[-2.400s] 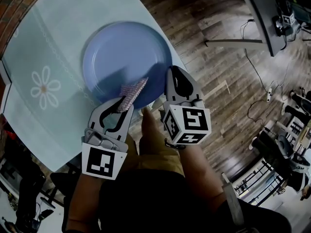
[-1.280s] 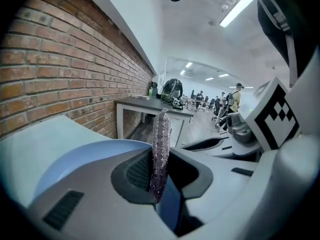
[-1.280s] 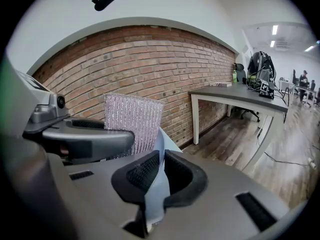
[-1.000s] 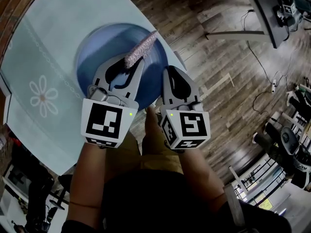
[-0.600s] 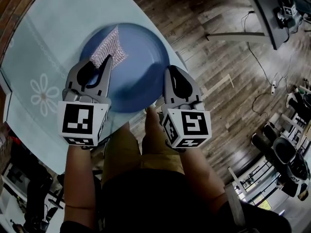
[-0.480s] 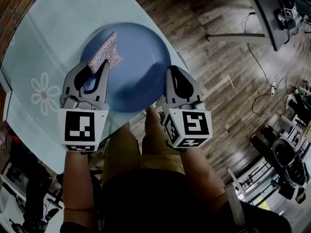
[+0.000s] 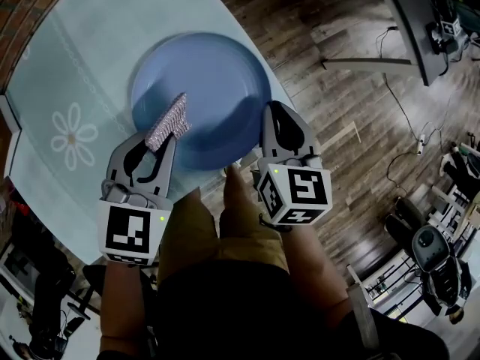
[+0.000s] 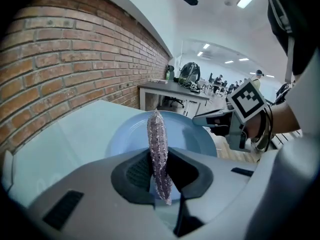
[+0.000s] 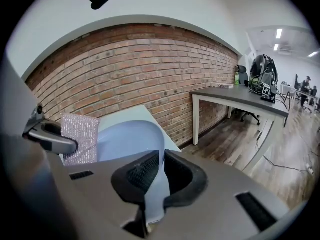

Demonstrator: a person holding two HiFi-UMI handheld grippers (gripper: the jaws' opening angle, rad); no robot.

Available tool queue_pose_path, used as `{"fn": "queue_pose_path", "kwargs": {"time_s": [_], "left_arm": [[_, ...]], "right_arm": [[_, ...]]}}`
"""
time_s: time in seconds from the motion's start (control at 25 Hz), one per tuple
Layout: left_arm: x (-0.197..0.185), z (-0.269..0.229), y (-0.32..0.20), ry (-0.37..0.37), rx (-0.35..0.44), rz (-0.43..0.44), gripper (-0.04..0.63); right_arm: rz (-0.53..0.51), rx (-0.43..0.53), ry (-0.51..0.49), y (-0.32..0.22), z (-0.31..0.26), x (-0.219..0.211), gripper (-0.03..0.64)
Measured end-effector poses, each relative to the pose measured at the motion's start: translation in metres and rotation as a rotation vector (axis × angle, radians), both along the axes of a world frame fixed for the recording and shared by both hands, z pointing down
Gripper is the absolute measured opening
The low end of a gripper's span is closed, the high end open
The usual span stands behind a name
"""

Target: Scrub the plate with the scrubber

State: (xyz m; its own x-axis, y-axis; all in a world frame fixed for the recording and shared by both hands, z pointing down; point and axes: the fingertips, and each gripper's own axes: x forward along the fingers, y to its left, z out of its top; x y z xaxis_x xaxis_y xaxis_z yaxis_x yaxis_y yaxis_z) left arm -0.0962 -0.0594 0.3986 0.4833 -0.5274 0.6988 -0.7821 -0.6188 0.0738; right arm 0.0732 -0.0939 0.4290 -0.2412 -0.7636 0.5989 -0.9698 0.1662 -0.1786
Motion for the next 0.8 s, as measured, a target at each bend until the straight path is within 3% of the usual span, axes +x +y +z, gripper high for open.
{"fn": "queue_pose_path", "kwargs": {"time_s": [0.16, 0.32, 0.4, 0.6, 0.8], "left_arm": [[0.024, -0.002, 0.013, 0.077, 0.02, 0.031, 0.078], [0.046, 0.002, 0.025, 0.094, -0.027, 0.082, 0.078], [0.06, 0.001, 0.024, 0.106, -0.012, 0.115, 0.078], [0.093, 0.0, 0.01, 0.107, 0.042, 0.163, 0.078], [0.099, -0.001, -0.027, 0.076, 0.105, 0.157, 0.077]], "right_arm": [[-0.001, 0.0, 0.002, -0.001, 0.001, 0.002, 0.046], [-0.001, 0.0, 0.005, 0.002, 0.001, -0.002, 0.046], [-0.002, 0.001, 0.005, 0.003, 0.0, -0.004, 0.046], [-0.004, 0.003, 0.0, 0.003, -0.001, -0.004, 0.046], [-0.002, 0.006, -0.006, 0.001, -0.001, -0.003, 0.046]]}}
